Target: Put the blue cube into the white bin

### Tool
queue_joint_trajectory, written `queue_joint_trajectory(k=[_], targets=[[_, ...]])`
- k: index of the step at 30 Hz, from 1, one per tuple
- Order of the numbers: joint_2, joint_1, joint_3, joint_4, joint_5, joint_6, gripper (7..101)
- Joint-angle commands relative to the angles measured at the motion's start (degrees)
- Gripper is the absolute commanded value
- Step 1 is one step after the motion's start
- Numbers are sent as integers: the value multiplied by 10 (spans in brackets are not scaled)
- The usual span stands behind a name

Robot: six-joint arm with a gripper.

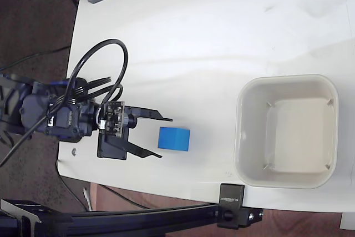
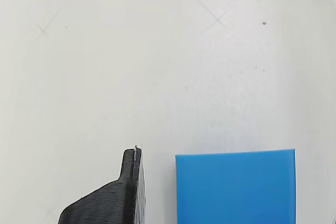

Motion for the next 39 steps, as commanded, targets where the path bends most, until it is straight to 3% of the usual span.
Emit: queue_joint_trajectory(k=[1, 17, 25, 30, 35, 39], targets=[[-8, -1, -10, -27, -11, 0, 1000], [-40, 8, 23, -87, -25, -4, 933], [-69, 27, 14, -100, -37, -26, 745], [-58, 35, 17, -102, -36, -33, 508], [-47, 34, -9, -59, -36, -42, 441], [-30, 3, -65, -7, -18, -23, 435]])
